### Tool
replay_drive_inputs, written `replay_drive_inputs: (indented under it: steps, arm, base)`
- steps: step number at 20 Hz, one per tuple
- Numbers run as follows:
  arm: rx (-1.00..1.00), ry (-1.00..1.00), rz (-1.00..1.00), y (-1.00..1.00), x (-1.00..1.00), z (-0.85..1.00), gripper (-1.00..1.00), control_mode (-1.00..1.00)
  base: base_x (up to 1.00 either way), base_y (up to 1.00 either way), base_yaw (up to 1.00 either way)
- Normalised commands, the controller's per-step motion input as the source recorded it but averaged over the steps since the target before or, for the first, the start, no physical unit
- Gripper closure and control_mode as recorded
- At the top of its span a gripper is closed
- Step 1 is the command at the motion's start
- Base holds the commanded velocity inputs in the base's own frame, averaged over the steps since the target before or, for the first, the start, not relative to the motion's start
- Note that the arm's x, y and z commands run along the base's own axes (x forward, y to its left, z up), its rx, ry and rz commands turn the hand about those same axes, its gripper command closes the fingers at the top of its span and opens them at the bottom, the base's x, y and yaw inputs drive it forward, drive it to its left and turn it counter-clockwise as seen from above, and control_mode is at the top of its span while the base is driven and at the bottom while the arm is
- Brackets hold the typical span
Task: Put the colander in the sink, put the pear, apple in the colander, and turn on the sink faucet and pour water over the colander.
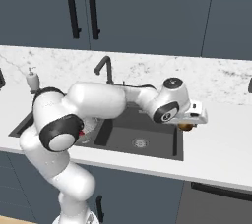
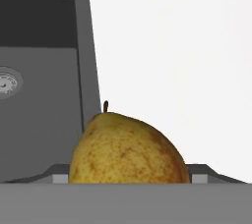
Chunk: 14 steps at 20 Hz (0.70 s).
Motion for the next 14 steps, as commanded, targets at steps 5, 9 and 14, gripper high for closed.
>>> replay_drive_inputs:
  steps: [5,9,14]
  arm:
    - [-0.02,0.00,0.05,0.85,-0.42,0.36,1.00,-1.00]
    - [0.02,0.00,0.00,0.83,-0.40,0.31,1.00,-1.00]
    - [0.02,0.00,0.00,0.75,-0.39,0.33,1.00,-1.00]
  base:
    - [0.00,0.00,0.00]
    - [0.00,0.00,0.00]
    - [0.00,0.00,0.00]
